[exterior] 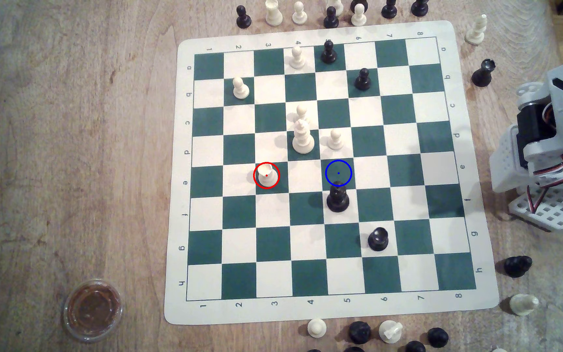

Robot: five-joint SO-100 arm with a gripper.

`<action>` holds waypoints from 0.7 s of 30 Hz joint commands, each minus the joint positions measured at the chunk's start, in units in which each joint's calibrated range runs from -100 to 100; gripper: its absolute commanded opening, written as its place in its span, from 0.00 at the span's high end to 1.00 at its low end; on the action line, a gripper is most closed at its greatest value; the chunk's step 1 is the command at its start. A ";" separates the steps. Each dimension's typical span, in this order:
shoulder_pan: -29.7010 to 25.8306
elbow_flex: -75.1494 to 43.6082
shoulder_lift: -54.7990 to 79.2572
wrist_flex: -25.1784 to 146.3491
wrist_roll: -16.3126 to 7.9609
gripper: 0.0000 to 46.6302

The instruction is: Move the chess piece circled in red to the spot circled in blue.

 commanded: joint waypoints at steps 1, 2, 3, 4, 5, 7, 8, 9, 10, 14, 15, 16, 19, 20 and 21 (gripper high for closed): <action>-0.79 0.99 -0.11 7.57 0.00 1.00; -1.42 0.36 -0.11 12.56 0.00 1.00; -1.97 -0.82 -0.11 19.20 0.00 1.00; -2.36 -2.18 -0.11 25.91 0.00 1.00; -2.51 -3.72 -0.11 32.38 -0.15 1.00; -2.59 -6.98 -0.11 43.85 -0.29 1.00; -2.20 -8.89 -0.11 49.42 -0.29 1.00; -1.34 -11.88 -0.11 57.61 -0.34 1.00; -0.79 -13.51 -0.11 62.11 -0.34 1.00; 2.34 -20.40 -0.11 82.59 -0.39 1.00; 3.04 -20.58 -0.11 84.63 -0.39 1.00; 3.98 -20.58 -0.11 87.17 -0.39 1.00; 6.87 -21.94 0.40 100.44 -0.39 1.00; 7.19 -22.67 1.25 103.06 -0.39 1.00; 7.26 -23.58 2.26 105.35 -0.39 1.00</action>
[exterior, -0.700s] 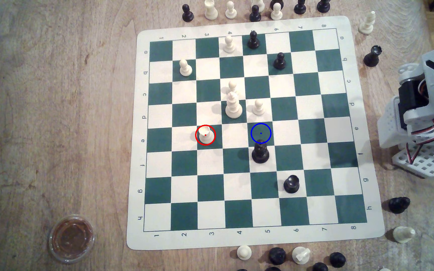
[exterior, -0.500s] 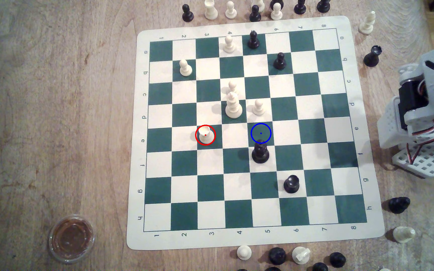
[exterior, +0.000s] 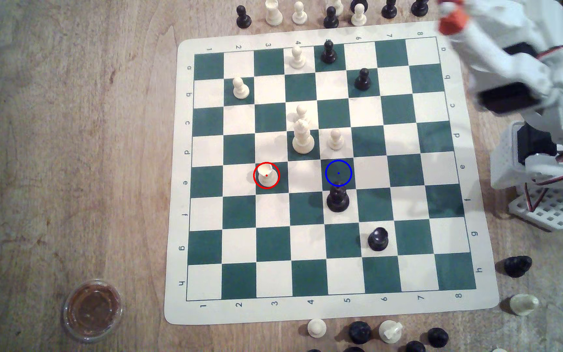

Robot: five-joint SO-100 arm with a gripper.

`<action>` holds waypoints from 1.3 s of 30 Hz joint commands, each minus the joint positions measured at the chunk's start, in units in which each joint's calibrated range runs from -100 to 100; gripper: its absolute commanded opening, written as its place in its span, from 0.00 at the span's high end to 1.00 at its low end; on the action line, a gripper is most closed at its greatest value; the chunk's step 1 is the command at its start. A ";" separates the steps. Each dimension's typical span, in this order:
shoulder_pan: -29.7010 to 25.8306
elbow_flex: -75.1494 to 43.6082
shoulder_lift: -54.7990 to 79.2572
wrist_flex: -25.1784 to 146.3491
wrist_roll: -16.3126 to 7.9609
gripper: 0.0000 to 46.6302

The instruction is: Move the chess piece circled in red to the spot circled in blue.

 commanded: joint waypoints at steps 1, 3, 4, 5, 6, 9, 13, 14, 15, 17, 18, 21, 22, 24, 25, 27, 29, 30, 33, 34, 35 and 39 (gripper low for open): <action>1.33 -8.67 5.32 16.75 0.15 1.00; 0.55 -11.12 9.74 20.19 0.10 1.00; 0.16 -12.39 12.20 21.17 0.15 1.00; -0.39 -15.47 16.78 24.86 0.29 1.00; -0.86 -17.37 19.50 26.41 0.29 1.00; -1.72 -22.00 26.03 29.61 0.05 1.00; -1.87 -24.90 33.34 32.15 -0.10 1.00; -2.42 -26.62 35.88 32.64 -0.10 1.00; -2.73 -27.80 37.16 32.64 -0.10 1.00; -3.75 -30.70 40.89 32.64 -0.20 1.00; -4.14 -33.15 44.63 32.88 -0.39 1.00; -4.45 -37.95 48.95 39.93 -6.25 0.99; -4.69 -40.04 50.48 42.14 -6.06 0.99; -5.39 -44.75 54.30 46.64 -5.81 1.00; -5.71 -46.66 56.00 48.28 -4.98 1.00; -7.35 -51.55 61.01 51.88 -4.59 0.97; -8.29 -53.82 64.40 53.03 -5.57 0.94; -8.52 -54.18 65.76 53.03 -6.06 0.93; -8.29 -56.00 69.92 54.10 -7.42 0.89; -7.90 -56.99 71.20 54.51 -7.77 0.89; -7.43 -57.99 72.64 54.83 -8.01 0.88; -7.04 -66.33 78.92 61.96 -9.04 0.85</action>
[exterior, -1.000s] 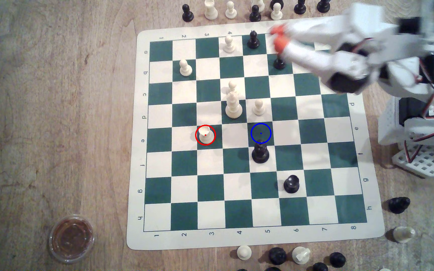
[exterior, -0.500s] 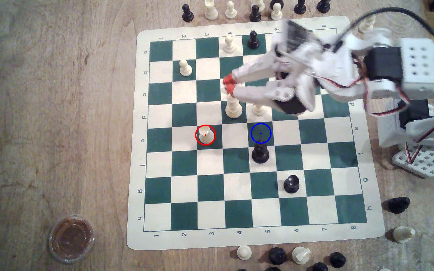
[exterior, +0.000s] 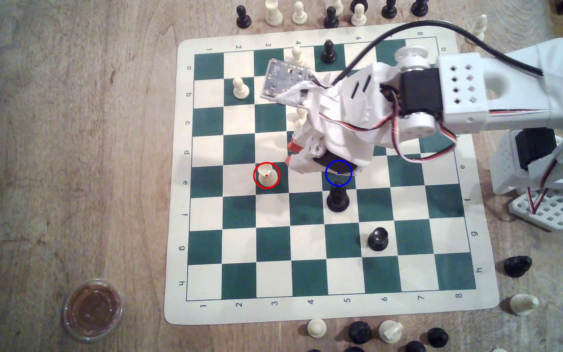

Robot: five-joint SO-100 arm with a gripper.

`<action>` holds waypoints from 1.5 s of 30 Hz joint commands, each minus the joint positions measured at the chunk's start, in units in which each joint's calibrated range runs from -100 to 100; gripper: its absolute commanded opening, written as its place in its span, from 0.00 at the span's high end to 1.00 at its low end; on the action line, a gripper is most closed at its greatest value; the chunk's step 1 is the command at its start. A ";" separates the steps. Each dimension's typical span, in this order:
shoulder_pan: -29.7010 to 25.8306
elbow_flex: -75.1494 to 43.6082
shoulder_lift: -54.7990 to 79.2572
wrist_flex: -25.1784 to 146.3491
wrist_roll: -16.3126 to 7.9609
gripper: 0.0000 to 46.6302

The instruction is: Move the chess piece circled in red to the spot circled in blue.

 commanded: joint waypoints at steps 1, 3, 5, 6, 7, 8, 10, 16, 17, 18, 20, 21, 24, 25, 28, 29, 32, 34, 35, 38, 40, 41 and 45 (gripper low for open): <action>0.42 -14.92 5.89 7.44 -0.59 0.83; 1.28 -18.54 9.29 9.00 -0.54 0.81; 1.83 -21.54 12.68 9.82 -0.78 0.80; 2.22 -22.90 14.81 9.82 -0.93 0.77; 2.38 -23.35 15.49 9.82 -1.07 0.75; 2.53 -23.71 16.16 9.82 -1.37 0.73; 2.92 -26.16 18.63 10.72 -2.44 0.64; 3.00 -28.88 22.53 10.06 -2.59 0.63; 2.92 -28.88 23.13 9.65 -2.59 0.62; 2.92 -28.88 23.80 9.24 -2.59 0.62; 2.92 -29.70 25.76 9.08 -2.59 0.61; 2.85 -29.70 26.35 9.08 -2.59 0.61; 2.69 -29.88 28.13 8.75 -2.83 0.62; 2.53 -29.97 28.47 8.59 -2.98 0.62; 2.14 -30.87 29.66 7.20 -3.66 0.62; 1.99 -31.24 29.92 6.95 -3.76 0.62; 1.52 -33.50 31.70 6.70 -3.76 0.62; 1.44 -34.59 32.63 6.70 -3.76 0.62; 1.36 -35.04 32.97 6.70 -3.76 0.62; 1.28 -35.41 34.08 6.70 -3.57 0.62; 1.28 -35.50 34.59 6.70 -3.42 0.62; 1.28 -35.50 34.92 6.70 -3.37 0.62; 1.67 -36.22 35.35 6.95 -3.32 0.62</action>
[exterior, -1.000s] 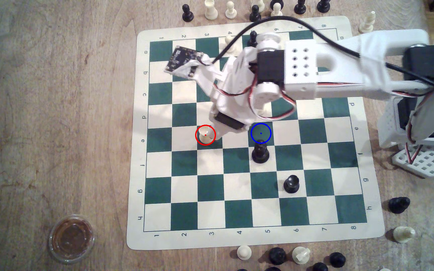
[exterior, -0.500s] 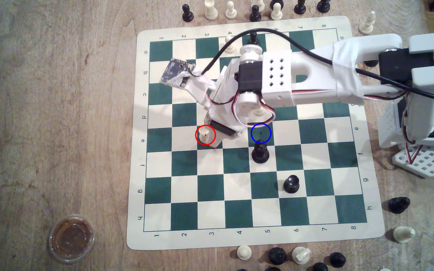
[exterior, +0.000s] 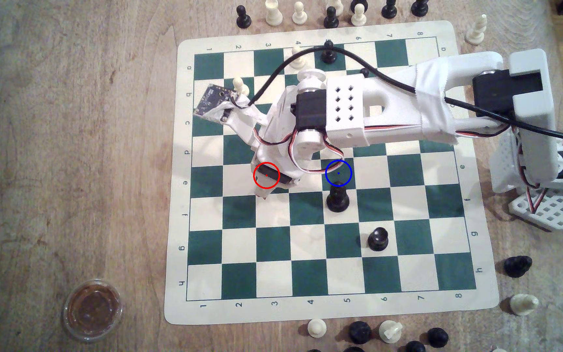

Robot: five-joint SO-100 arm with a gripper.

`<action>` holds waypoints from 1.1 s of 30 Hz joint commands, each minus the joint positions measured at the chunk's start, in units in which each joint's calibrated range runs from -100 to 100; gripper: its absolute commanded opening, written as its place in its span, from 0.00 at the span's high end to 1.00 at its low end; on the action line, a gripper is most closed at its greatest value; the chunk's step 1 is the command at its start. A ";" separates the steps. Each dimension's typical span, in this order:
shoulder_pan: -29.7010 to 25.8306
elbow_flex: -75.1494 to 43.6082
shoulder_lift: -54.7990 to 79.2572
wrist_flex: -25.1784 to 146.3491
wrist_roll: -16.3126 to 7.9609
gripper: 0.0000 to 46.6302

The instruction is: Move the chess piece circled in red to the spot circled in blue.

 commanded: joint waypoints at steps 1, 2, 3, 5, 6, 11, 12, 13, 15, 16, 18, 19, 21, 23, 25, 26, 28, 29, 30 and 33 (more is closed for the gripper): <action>0.12 -5.32 -1.27 -0.38 0.24 0.62; 0.12 -5.41 -1.27 -0.38 0.24 0.62; 0.12 -5.59 -1.18 -0.38 0.24 0.62; 0.05 -5.68 -0.59 -0.46 0.29 0.63; 0.05 -5.68 -0.33 -0.63 0.29 0.63; 0.05 -6.04 0.94 -1.12 0.44 0.63; 0.05 -6.13 1.03 -1.12 0.44 0.63; 0.12 -6.22 1.11 -1.28 0.49 0.63; 0.20 -6.49 1.11 -1.36 0.49 0.64; 0.20 -6.49 1.11 -1.53 0.54 0.65; 0.36 -6.77 1.11 -1.77 0.54 0.67; 0.36 -6.77 1.11 -1.77 0.59 0.67; 0.36 -6.95 1.11 -2.02 0.78 0.68; 0.36 -7.22 1.11 -2.84 1.03 0.68; 0.36 -7.49 1.11 -3.08 1.03 0.69; 0.36 -7.49 1.11 -3.17 1.03 0.70; 0.59 -7.49 1.20 -3.41 1.03 0.80; 0.59 -7.49 1.20 -3.41 1.03 0.86; 0.67 -7.49 1.20 -3.41 1.03 0.91; 0.75 -7.49 0.94 -3.41 1.03 1.00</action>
